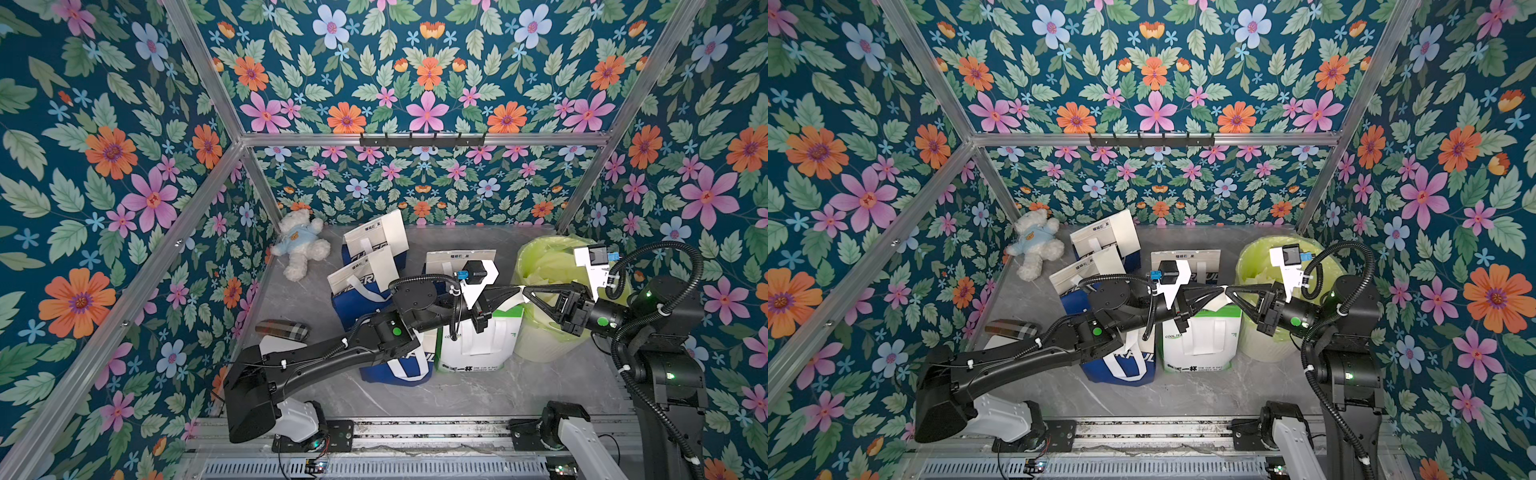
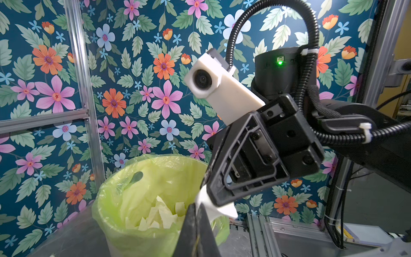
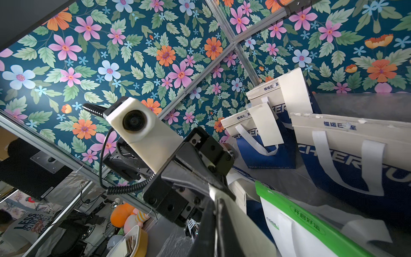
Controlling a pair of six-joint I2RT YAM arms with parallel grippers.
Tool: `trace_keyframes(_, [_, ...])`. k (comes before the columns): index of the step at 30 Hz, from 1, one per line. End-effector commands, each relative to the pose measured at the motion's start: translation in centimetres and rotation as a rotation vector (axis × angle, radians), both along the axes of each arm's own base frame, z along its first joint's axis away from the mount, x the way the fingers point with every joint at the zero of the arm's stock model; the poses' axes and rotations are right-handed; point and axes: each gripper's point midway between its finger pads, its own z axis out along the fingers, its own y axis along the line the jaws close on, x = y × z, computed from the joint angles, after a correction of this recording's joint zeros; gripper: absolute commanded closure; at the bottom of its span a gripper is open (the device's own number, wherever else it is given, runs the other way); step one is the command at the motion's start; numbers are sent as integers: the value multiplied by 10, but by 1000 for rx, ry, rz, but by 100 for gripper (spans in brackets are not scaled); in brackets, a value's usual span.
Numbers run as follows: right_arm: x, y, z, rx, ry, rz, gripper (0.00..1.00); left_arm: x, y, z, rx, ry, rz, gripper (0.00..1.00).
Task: Shred takeout receipts and throw away
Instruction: Shred the takeout receipt.
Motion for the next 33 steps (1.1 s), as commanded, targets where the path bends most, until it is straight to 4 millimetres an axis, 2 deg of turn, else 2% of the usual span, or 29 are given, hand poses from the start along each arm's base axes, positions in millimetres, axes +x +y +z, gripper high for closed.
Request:
trace_keyframes(1, [8,-5,-5,-23,4,-60,100,-3,1,11,-34,-5,-17,100])
trace_keyframes(3, [10,-7,-6,-34,2,-79,100,-3,0,10,-32,-4,-22,100])
trace_keyframes(4, [11,-8,-8,-41,3,-94,90,-3,0,10,-32,-3,-22,100])
trace_keyframes(5, [12,-9,-8,-45,2,-102,86,-3,0,9,-30,-2,-24,100])
trace_keyframes(8, [12,-8,-9,-48,1,-98,81,-4,-2,8,-26,-1,-30,100])
trace_keyframes(13, [10,-8,-5,-54,-20,-94,59,-5,-6,6,-9,4,-46,100])
trace_keyframes(15, [7,-6,-3,-57,-30,-86,54,-5,-8,4,-1,6,-51,100])
trace_keyframes(17, [6,-6,-3,-59,-33,-85,53,-5,-9,3,2,8,-54,100])
trace_keyframes(18, [7,-6,-3,-61,-34,-89,55,-5,-9,3,3,8,-58,100])
trace_keyframes(20, [8,-7,-4,-65,-33,-96,65,-6,-10,2,5,10,-65,100])
trace_keyframes(24, [10,-9,-6,-69,-26,-114,100,-7,-11,3,6,9,-71,100])
trace_keyframes(29, [19,-19,-11,-92,17,-205,100,-6,-7,5,-6,-13,-53,99])
trace_keyframes(31, [24,-26,-14,-115,31,-269,100,-7,-3,7,-22,-30,-44,85])
trace_keyframes(33, [24,-28,-14,-122,37,-283,100,-8,0,6,-32,-44,-40,79])
